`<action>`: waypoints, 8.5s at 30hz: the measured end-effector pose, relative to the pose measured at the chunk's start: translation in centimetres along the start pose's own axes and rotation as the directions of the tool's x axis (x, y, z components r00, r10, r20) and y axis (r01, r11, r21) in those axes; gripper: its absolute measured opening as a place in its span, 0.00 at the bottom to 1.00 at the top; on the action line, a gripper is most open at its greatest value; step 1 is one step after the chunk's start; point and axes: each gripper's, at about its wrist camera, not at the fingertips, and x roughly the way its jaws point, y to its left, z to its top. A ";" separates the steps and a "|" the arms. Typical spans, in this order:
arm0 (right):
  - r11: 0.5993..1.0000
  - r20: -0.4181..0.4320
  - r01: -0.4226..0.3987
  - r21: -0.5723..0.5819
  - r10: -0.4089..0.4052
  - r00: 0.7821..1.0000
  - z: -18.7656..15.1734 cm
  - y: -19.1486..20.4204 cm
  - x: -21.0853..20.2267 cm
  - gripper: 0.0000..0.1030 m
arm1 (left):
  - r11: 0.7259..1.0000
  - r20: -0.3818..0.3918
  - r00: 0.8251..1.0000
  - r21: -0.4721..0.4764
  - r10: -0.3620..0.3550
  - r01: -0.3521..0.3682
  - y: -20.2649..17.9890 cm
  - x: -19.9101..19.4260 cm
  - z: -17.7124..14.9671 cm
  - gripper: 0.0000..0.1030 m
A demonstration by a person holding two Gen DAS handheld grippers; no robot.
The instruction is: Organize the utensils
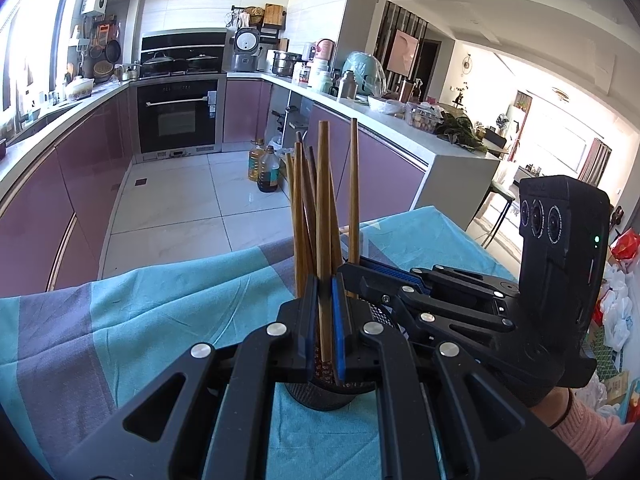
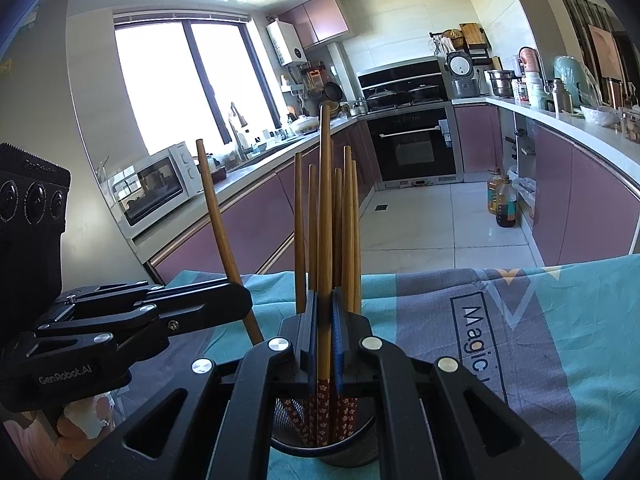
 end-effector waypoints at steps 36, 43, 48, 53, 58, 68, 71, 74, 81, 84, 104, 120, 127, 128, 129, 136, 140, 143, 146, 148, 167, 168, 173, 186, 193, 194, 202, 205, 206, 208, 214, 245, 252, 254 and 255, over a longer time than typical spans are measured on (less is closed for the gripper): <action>1.000 -0.002 0.008 -0.005 -0.008 1.000 -0.8 0.2 -0.6 0.18 | 0.998 -0.012 0.999 -0.056 0.036 -0.037 1.4 2.2 -1.2 0.32; 0.997 0.048 0.058 -0.058 -0.055 0.997 -1.7 1.3 -2.6 0.56 | 0.986 0.131 0.978 -0.060 0.162 -0.156 1.6 -1.8 -2.7 0.73; 0.985 0.088 0.119 -0.122 -0.109 0.990 -3.2 2.6 -3.9 0.84 | 0.970 0.222 0.944 -0.074 0.243 -0.232 1.8 -5.3 -4.5 0.95; 0.973 0.118 0.172 -0.153 -0.155 0.981 -4.5 3.7 -5.2 0.93 | 0.945 0.269 0.906 -0.096 0.327 -0.313 2.1 -8.1 -6.7 0.95; 0.959 0.172 0.222 -0.174 -0.192 0.966 -5.6 4.9 -6.8 0.93 | 0.920 0.312 0.866 -0.133 0.391 -0.368 2.1 -10.9 -8.7 0.95; 0.945 0.246 0.283 -0.162 -0.239 0.939 -6.3 6.2 -8.7 0.93 | 0.885 0.344 0.815 -0.175 0.466 -0.432 1.4 -14.5 -12.2 0.95; 0.945 0.254 0.288 -0.156 -0.243 0.936 -6.5 6.5 -9.1 0.93 | 0.880 0.346 0.810 -0.174 0.474 -0.442 0.7 -14.5 -12.7 0.95; 0.945 0.259 0.290 -0.154 -0.245 0.934 -6.7 6.6 -9.4 0.93 | 0.874 0.350 0.801 -0.175 0.485 -0.453 0.3 -14.7 -12.8 0.95; 0.943 0.273 0.296 -0.154 -0.248 0.930 -7.1 7.1 -9.7 0.93 | 0.863 0.374 0.778 -0.184 0.504 -0.470 -0.3 -15.8 -13.1 0.95; 0.943 0.277 0.296 -0.153 -0.247 0.929 -7.1 7.2 -9.8 0.93 | 0.860 0.379 0.772 -0.184 0.510 -0.477 -0.5 -16.1 -13.4 0.95; 0.942 0.292 0.301 -0.149 -0.249 0.923 -7.4 7.6 -10.3 0.93 | 0.841 0.387 0.749 -0.183 0.537 -0.509 -1.1 -16.7 -14.0 0.95; 0.943 0.292 0.299 -0.146 -0.248 0.924 -7.4 7.7 -10.3 0.93 | 0.834 0.388 0.741 -0.186 0.548 -0.519 -0.9 -17.4 -14.2 0.95; 0.943 0.294 0.301 -0.146 -0.249 0.923 -7.4 7.7 -10.3 0.94 | 0.831 0.389 0.738 -0.186 0.552 -0.524 -1.0 -17.3 -13.9 0.95; 0.943 0.294 0.300 -0.146 -0.249 0.923 -7.4 7.7 -10.3 0.93 | 0.831 0.389 0.738 -0.185 0.552 -0.524 -1.0 -17.3 -13.9 0.95; 0.943 0.295 0.301 -0.146 -0.249 0.923 -7.4 7.7 -10.3 0.93 | 0.831 0.389 0.737 -0.186 0.552 -0.524 -1.0 -17.3 -13.9 0.95; 0.943 0.298 0.302 -0.141 -0.250 0.921 -7.2 7.9 -10.1 0.93 | 0.829 0.391 0.735 -0.186 0.554 -0.527 -1.1 -17.3 -13.9 0.95; 0.943 0.302 0.303 -0.137 -0.251 0.920 -7.1 8.1 -10.1 0.94 | 0.830 0.391 0.735 -0.186 0.554 -0.526 -1.1 -17.3 -13.9 0.95; 0.943 0.302 0.303 -0.137 -0.251 0.920 -7.1 8.0 -10.1 0.94 | 0.830 0.390 0.735 -0.186 0.554 -0.526 -1.1 -17.3 -13.9 0.95; 0.943 0.301 0.303 -0.137 -0.251 0.920 -7.1 8.0 -10.1 0.93 | 0.830 0.391 0.735 -0.187 0.554 -0.526 -1.1 -17.3 -13.9 0.95; 0.943 0.301 0.303 -0.137 -0.252 0.920 -7.2 8.0 -10.1 0.93 | 0.830 0.392 0.735 -0.186 0.554 -0.526 -1.1 -17.3 -13.9 0.95; 0.943 0.303 0.305 -0.135 -0.254 0.919 -7.3 7.9 -10.1 0.93 | 0.829 0.393 0.733 -0.186 0.555 -0.528 -1.2 -17.2 -13.9 0.95; 0.943 0.303 0.304 -0.134 -0.253 0.919 -7.3 7.9 -10.1 0.93 | 0.829 0.393 0.733 -0.186 0.555 -0.528 -1.2 -17.2 -13.9 0.95; 0.943 0.302 0.304 -0.133 -0.253 0.919 -7.3 8.0 -10.1 0.93 | 0.829 0.392 0.733 -0.186 0.555 -0.528 -1.2 -17.2 -13.9 0.95; 0.944 0.304 0.305 -0.128 -0.256 0.918 -7.5 8.0 -9.9 0.94 | 0.829 0.392 0.733 -0.187 0.556 -0.528 -1.2 -17.2 -13.9 0.95; 0.944 0.305 0.305 -0.127 -0.255 0.917 -7.5 8.0 -9.9 0.93 | 0.829 0.392 0.733 -0.187 0.556 -0.528 -1.2 -17.2 -13.9 0.95; 0.944 0.305 0.305 -0.126 -0.256 0.917 -7.5 8.0 -9.9 0.94 | 0.829 0.392 0.734 -0.187 0.555 -0.527 -1.2 -17.2 -13.9 0.95; 0.945 0.307 0.304 -0.122 -0.255 0.917 -7.6 8.1 -9.9 0.94 | 0.830 0.392 0.734 -0.188 0.554 -0.526 -1.2 -17.2 -13.9 0.95; 0.944 0.308 0.308 -0.121 -0.259 0.916 -7.7 8.1 -9.8 0.94 | 0.829 0.393 0.733 -0.188 0.555 -0.527 -1.2 -17.2 -14.0 0.95; 0.944 0.309 0.307 -0.120 -0.258 0.915 -7.7 8.1 -9.8 0.94 | 0.829 0.393 0.733 -0.188 0.555 -0.527 -1.2 -17.2 -14.0 0.95; 0.944 0.308 0.308 -0.119 -0.259 0.915 -7.7 8.0 -9.9 0.94 | 0.830 0.392 0.735 -0.188 0.554 -0.525 -1.2 -17.1 -13.9 0.95; 0.945 0.312 0.308 -0.109 -0.261 0.914 -7.7 8.2 -9.8 0.94 | 0.829 0.392 0.733 -0.188 0.555 -0.527 -1.2 -17.1 -14.0 0.95; 0.945 0.313 0.308 -0.106 -0.262 0.913 -7.7 8.3 -9.7 0.94 | 0.828 0.398 0.729 -0.187 0.556 -0.529 -1.5 -16.9 -13.9 0.95; 0.946 0.312 0.308 -0.104 -0.263 0.913 -7.6 8.4 -9.6 0.94 | 0.828 0.398 0.730 -0.186 0.556 -0.529 -1.5 -16.8 -13.8 0.95; 0.946 0.312 0.308 -0.104 -0.263 0.913 -7.6 8.4 -9.7 0.94 | 0.827 0.399 0.729 -0.187 0.556 -0.530 -1.5 -16.8 -13.8 0.95; 0.946 0.311 0.309 -0.104 -0.264 0.913 -7.6 8.4 -9.6 0.94 | 0.827 0.399 0.729 -0.186 0.556 -0.530 -1.5 -16.8 -13.8 0.95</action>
